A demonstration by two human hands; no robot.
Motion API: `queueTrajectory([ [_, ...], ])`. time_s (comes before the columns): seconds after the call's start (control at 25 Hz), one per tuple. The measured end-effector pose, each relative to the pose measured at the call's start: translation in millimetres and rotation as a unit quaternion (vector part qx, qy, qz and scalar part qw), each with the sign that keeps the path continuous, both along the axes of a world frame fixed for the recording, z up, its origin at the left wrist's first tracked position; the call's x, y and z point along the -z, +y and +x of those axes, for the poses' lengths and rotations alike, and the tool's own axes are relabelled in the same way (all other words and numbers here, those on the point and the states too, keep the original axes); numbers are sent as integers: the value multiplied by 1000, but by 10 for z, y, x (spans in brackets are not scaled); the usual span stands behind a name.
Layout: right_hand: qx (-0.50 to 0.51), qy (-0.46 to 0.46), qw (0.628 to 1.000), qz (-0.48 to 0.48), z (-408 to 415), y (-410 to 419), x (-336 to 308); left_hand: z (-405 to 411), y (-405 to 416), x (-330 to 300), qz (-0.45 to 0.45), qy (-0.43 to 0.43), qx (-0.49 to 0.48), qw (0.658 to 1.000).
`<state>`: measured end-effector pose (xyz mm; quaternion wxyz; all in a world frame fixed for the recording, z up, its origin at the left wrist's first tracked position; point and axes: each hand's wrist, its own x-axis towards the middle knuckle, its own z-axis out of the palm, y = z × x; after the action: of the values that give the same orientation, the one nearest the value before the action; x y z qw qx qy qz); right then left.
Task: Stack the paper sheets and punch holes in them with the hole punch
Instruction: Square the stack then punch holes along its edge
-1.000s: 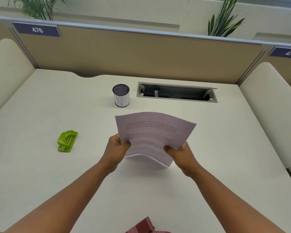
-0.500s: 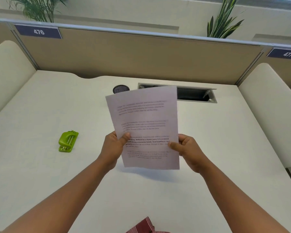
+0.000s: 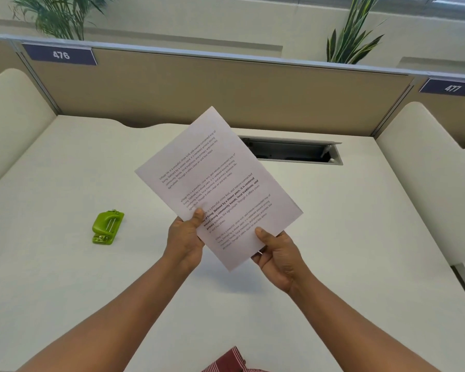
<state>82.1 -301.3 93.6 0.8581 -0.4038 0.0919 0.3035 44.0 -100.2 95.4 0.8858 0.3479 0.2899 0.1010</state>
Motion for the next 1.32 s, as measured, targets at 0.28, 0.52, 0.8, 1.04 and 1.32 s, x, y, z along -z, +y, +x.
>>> queueTrajectory([
  [0.28, 30, -58, 995, -79, 116, 6, -17, -68, -18, 38, -18, 8, 16, 1000],
  [0.52, -23, -148, 969, -196, 415, -435, -59, -38, 663, -8, 114, 35, -20, 993],
  [0.8, -81, -237, 931, -267, 554, -601, -132, -46, 911, -9, 309, -42, 112, 944],
  [1.04, -64, -233, 924, -296, 420, -512, -40, -92, 667, 173, 336, 2, 73, 939],
  [1.32, -61, -192, 931, -306, 185, -438, 205, -267, 439, 417, 332, 48, 97, 937],
])
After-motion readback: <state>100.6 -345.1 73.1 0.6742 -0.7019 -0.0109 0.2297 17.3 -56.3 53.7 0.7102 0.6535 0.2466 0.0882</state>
